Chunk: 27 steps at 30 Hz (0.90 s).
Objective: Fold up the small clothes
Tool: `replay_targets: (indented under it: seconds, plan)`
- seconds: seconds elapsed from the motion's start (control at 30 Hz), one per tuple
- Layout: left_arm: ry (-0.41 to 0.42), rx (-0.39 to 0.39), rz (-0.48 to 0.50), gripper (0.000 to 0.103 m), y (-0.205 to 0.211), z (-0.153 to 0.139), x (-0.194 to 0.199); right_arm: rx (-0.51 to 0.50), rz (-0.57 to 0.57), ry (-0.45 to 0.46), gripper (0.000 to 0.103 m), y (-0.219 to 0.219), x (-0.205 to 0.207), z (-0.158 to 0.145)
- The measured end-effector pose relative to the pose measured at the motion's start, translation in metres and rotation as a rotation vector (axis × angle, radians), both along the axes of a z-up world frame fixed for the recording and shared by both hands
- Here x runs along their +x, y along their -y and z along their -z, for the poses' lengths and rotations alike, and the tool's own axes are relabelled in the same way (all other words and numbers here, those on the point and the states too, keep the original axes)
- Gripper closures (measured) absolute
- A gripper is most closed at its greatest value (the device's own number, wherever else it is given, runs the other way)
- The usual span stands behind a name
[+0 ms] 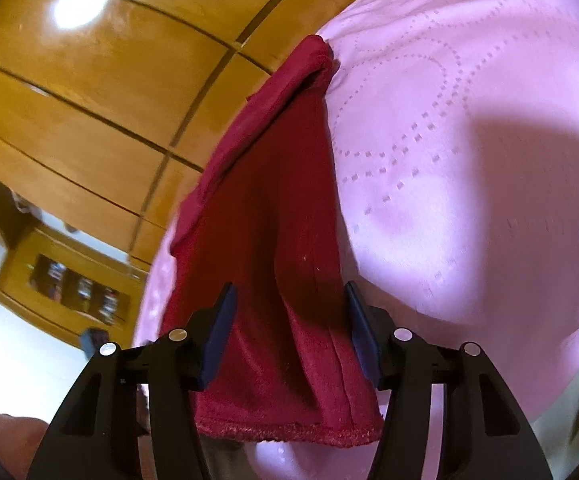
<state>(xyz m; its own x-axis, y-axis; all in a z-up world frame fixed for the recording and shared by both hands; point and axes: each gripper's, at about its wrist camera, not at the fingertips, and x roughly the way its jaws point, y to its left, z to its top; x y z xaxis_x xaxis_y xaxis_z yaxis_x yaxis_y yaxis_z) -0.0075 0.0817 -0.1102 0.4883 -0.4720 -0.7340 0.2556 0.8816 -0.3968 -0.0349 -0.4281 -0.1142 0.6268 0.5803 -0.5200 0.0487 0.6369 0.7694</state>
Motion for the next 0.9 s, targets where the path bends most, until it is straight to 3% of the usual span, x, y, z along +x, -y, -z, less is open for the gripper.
replay_targets:
  seconds: [0.03, 0.13, 0.2, 0.43, 0.63, 0.7, 0.73, 0.77, 0.83, 0.9]
  plan:
    - [-0.006, -0.017, 0.003, 0.032, -0.003, -0.001, -0.002, 0.019, -0.001, 0.003, 0.048, 0.002, 0.000, 0.001]
    - [-0.035, -0.090, 0.009, 0.033, -0.010, 0.000, -0.005, 0.040, -0.030, 0.017, 0.048, 0.002, -0.005, 0.003]
    - [-0.045, -0.097, 0.011, 0.035, -0.010, 0.002, -0.008, 0.034, -0.048, 0.016, 0.048, 0.001, -0.007, 0.004]
    - [-0.107, -0.161, 0.061, 0.057, -0.016, 0.009, -0.017, -0.008, -0.104, 0.013, 0.054, -0.007, -0.013, 0.001]
    - [-0.172, -0.267, 0.125, 0.058, -0.011, 0.016, -0.022, 0.093, -0.060, 0.010, 0.062, 0.004, -0.019, 0.015]
    - [-0.182, -0.258, 0.176, 0.058, -0.001, 0.017, -0.026, 0.086, -0.063, 0.012, 0.062, 0.002, -0.021, 0.014]
    - [-0.178, -0.245, 0.194, 0.060, 0.004, 0.017, -0.028, 0.074, -0.071, 0.012, 0.063, 0.000, -0.022, 0.013]
    - [-0.170, -0.234, 0.200, 0.069, 0.008, 0.015, -0.028, 0.068, -0.069, 0.014, 0.067, 0.000, -0.023, 0.013]
    - [-0.167, -0.213, 0.185, 0.089, 0.011, 0.014, -0.023, 0.050, -0.049, 0.007, 0.088, 0.002, -0.024, 0.014]
    - [-0.178, -0.215, 0.167, 0.093, 0.010, 0.013, -0.017, 0.045, -0.025, 0.005, 0.092, 0.004, -0.027, 0.015]
